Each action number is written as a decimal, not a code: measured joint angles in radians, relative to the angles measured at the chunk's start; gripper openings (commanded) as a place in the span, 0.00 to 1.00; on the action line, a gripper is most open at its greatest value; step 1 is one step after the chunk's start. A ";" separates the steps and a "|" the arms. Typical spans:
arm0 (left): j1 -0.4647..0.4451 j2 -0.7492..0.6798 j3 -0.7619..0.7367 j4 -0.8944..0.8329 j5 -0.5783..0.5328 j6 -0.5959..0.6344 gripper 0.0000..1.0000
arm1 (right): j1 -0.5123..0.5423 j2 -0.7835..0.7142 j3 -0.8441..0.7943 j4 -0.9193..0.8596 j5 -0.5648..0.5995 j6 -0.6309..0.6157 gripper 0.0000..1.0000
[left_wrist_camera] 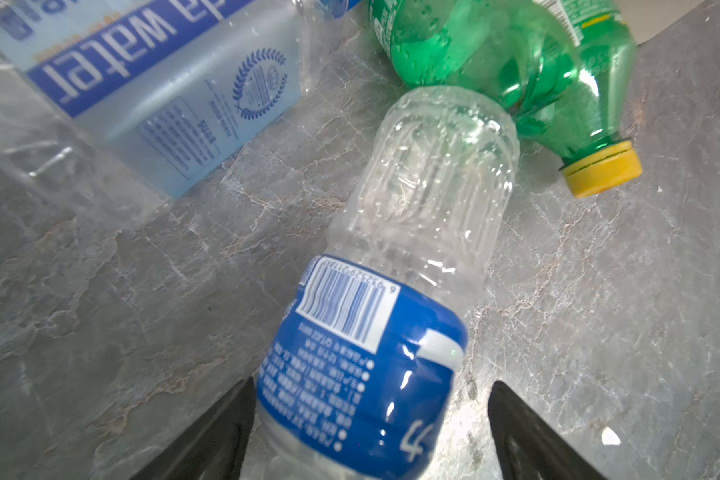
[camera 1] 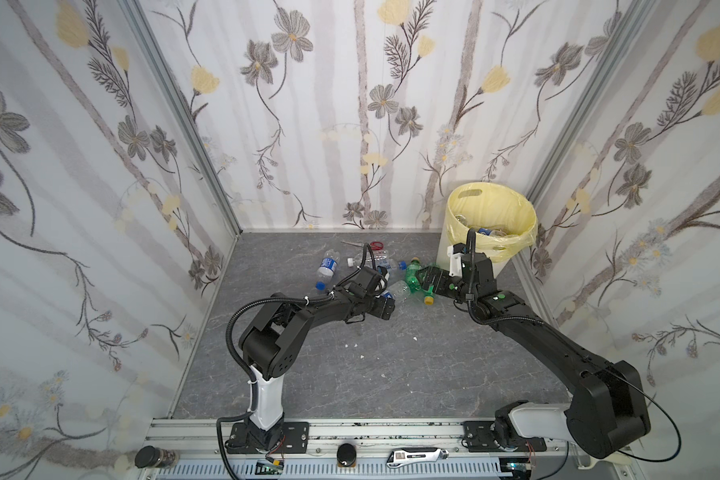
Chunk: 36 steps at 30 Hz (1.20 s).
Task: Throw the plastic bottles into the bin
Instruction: 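Grasp the blue-labelled water bottle by its white cap with the left gripper and lift it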
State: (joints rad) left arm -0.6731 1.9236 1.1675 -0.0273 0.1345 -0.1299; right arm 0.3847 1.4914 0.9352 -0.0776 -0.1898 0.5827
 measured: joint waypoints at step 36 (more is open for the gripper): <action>-0.030 -0.027 -0.018 -0.082 -0.053 0.018 0.75 | -0.016 0.065 -0.030 0.065 -0.076 0.011 1.00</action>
State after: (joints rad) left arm -0.7029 1.8961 1.1500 -0.1093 0.0811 -0.1123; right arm 0.3691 1.5562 0.9054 -0.0124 -0.2661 0.5941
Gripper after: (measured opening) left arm 0.750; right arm 0.995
